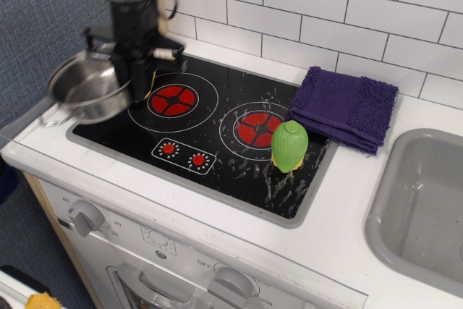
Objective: Moved the pot to the front of the countertop.
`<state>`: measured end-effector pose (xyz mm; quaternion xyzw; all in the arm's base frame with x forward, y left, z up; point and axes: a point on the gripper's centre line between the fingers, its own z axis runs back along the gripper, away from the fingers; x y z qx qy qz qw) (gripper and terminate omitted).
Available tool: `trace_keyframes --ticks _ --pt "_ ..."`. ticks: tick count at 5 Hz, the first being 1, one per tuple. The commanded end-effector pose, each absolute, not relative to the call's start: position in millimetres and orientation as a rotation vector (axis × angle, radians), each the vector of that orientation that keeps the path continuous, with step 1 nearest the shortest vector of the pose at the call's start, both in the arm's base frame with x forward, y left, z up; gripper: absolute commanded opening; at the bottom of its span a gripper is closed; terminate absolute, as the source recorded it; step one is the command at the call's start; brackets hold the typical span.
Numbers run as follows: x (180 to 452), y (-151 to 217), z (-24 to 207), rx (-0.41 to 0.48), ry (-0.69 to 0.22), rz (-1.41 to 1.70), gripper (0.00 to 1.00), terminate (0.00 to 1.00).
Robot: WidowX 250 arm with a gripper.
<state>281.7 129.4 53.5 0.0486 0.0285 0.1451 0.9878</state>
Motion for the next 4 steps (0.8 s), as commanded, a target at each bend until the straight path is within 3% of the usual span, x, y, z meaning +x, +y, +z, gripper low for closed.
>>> trace_keyframes --ticks 1,4 --pt "267 148 41 0.137 0.084 0.366 0.00 0.00" --pt "268 128 27 0.182 0.093 0.314 0.00 0.00"
